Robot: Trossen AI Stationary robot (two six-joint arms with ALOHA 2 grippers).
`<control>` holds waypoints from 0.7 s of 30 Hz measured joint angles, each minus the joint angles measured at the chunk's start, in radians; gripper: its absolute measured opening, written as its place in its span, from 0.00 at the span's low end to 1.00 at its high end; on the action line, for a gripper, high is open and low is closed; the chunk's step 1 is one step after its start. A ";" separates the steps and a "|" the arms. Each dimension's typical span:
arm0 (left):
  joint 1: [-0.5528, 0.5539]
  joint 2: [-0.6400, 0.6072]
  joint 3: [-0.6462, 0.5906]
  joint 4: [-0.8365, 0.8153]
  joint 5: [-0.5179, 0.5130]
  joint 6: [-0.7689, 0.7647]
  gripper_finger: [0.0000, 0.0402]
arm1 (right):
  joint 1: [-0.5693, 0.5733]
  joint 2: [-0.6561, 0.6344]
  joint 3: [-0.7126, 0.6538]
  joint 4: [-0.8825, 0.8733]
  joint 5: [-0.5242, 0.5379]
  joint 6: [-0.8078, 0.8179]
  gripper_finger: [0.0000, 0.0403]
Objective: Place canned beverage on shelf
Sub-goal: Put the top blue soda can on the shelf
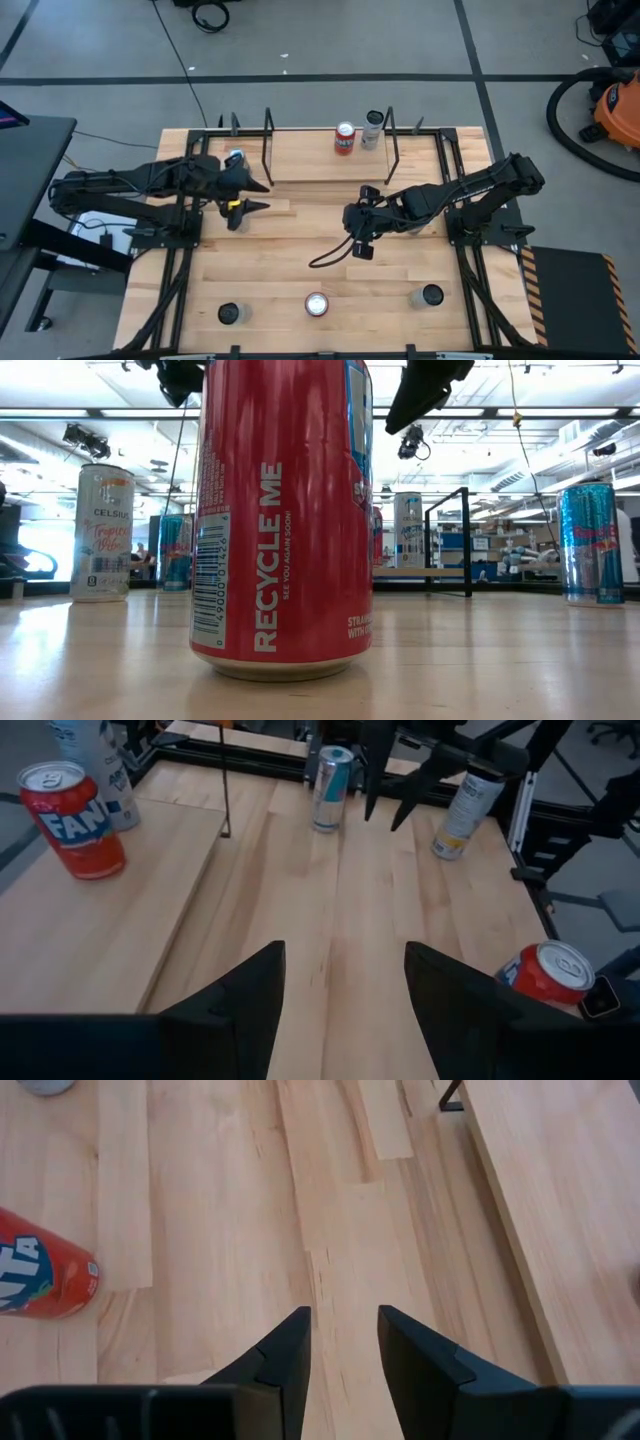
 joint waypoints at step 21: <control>0.000 0.000 0.000 0.017 -0.179 0.188 0.53 | 0.000 0.000 0.000 0.037 0.000 0.038 0.31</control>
